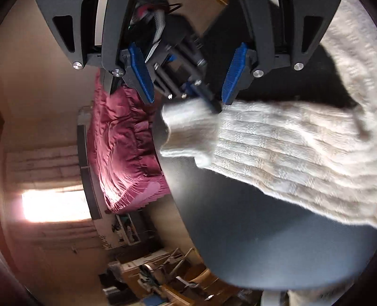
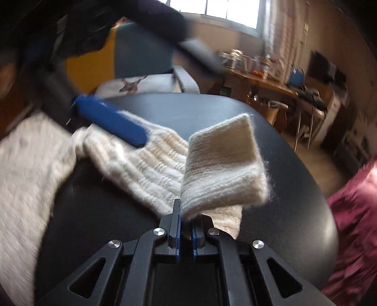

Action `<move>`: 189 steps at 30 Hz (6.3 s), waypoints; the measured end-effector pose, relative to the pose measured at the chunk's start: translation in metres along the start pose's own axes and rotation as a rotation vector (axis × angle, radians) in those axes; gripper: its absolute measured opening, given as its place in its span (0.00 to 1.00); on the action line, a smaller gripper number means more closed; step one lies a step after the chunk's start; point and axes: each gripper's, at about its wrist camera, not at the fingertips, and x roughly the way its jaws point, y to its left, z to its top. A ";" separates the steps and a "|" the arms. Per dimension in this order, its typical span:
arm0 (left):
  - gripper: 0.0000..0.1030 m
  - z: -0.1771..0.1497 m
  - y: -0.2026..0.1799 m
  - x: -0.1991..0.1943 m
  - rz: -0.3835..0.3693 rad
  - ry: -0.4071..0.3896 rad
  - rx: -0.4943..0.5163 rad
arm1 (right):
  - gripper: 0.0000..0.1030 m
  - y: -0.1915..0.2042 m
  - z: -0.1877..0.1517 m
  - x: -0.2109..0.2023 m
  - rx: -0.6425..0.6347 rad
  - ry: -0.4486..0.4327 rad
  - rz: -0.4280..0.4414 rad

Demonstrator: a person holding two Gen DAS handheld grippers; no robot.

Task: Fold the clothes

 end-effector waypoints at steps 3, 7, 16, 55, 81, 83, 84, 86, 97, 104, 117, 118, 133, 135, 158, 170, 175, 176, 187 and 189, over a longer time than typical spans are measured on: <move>0.61 0.011 -0.001 0.003 -0.031 0.028 -0.026 | 0.04 0.022 -0.003 0.001 -0.142 0.003 -0.072; 0.64 0.022 0.002 0.007 -0.007 0.057 -0.043 | 0.04 0.051 -0.010 0.006 -0.333 -0.001 -0.188; 0.63 0.021 0.029 0.026 0.118 0.133 -0.092 | 0.04 0.071 -0.018 0.011 -0.488 0.008 -0.265; 0.06 -0.040 0.030 -0.328 0.201 -0.653 0.097 | 0.68 0.047 -0.024 0.040 1.700 -0.023 1.232; 0.06 -0.121 0.180 -0.387 0.223 -0.710 -0.113 | 0.86 0.069 0.041 0.073 1.409 0.000 0.867; 0.06 -0.127 0.206 -0.377 0.260 -0.684 -0.166 | 0.86 0.069 0.039 0.072 1.396 0.003 0.887; 0.06 -0.128 0.225 -0.371 0.271 -0.668 -0.209 | 0.86 0.069 0.039 0.072 1.385 0.007 0.893; 0.06 -0.130 0.259 -0.360 0.297 -0.639 -0.284 | 0.86 0.068 0.043 0.076 1.369 0.019 0.887; 0.06 -0.133 0.329 -0.329 0.432 -0.591 -0.367 | 0.80 0.067 0.064 0.087 1.246 0.084 0.948; 0.07 -0.126 0.299 -0.359 0.382 -0.717 -0.257 | 0.80 0.083 0.061 0.089 1.186 0.128 0.910; 0.15 -0.155 0.381 -0.341 0.250 -0.602 -0.576 | 0.80 0.062 0.046 0.091 1.271 0.101 0.939; 0.18 -0.158 0.382 -0.345 0.238 -0.614 -0.591 | 0.80 0.062 0.047 0.088 1.263 0.094 0.945; 0.42 -0.190 0.363 -0.338 0.220 -0.611 -0.511 | 0.81 0.073 0.048 0.094 1.284 0.173 0.991; 0.17 -0.186 0.358 -0.334 0.220 -0.612 -0.507 | 0.81 0.073 0.049 0.099 1.322 0.166 0.981; 0.32 -0.176 0.292 -0.358 0.388 -0.678 -0.410 | 0.48 0.082 0.098 0.046 0.478 0.163 0.488; 0.47 0.012 0.139 -0.174 0.354 -0.340 0.129 | 0.54 0.080 0.074 0.077 0.476 0.230 0.708; 0.50 0.066 0.123 -0.124 0.395 -0.211 0.245 | 0.55 0.076 0.074 0.081 0.483 0.223 0.755; 0.50 0.073 0.121 -0.117 0.401 -0.188 0.261 | 0.55 0.074 0.075 0.083 0.497 0.228 0.766; 0.31 0.090 0.114 -0.059 0.544 0.007 0.460 | 0.37 0.087 0.080 0.074 0.396 0.154 0.652; 0.12 0.088 0.117 -0.059 0.552 -0.003 0.471 | 0.18 0.089 0.078 0.073 0.383 0.148 0.633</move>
